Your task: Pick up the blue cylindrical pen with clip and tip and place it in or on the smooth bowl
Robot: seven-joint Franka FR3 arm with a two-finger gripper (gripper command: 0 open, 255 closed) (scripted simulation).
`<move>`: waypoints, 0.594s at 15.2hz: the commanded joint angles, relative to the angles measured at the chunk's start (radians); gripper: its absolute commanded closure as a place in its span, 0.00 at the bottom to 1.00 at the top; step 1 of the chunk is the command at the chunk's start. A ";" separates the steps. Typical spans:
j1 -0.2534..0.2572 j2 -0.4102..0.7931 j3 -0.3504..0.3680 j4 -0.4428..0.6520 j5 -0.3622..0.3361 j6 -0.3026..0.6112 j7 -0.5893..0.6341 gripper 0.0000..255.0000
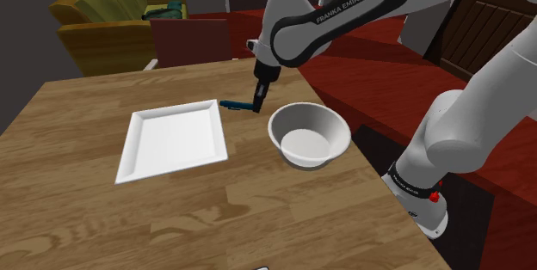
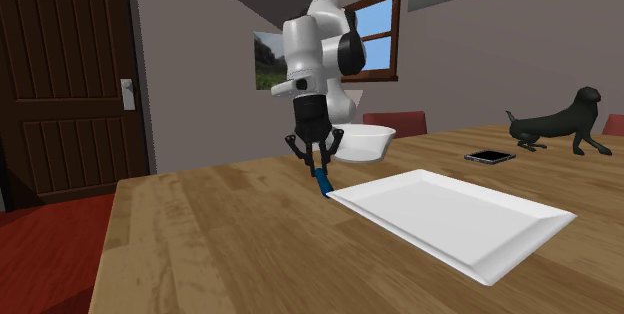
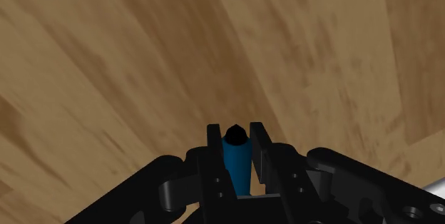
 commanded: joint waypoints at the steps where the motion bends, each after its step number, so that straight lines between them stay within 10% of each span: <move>1: 0.002 0.001 0.002 -0.010 0.002 0.003 0.000 1.00; 9: -0.003 -0.054 -0.004 0.049 -0.012 -0.109 0.021 1.00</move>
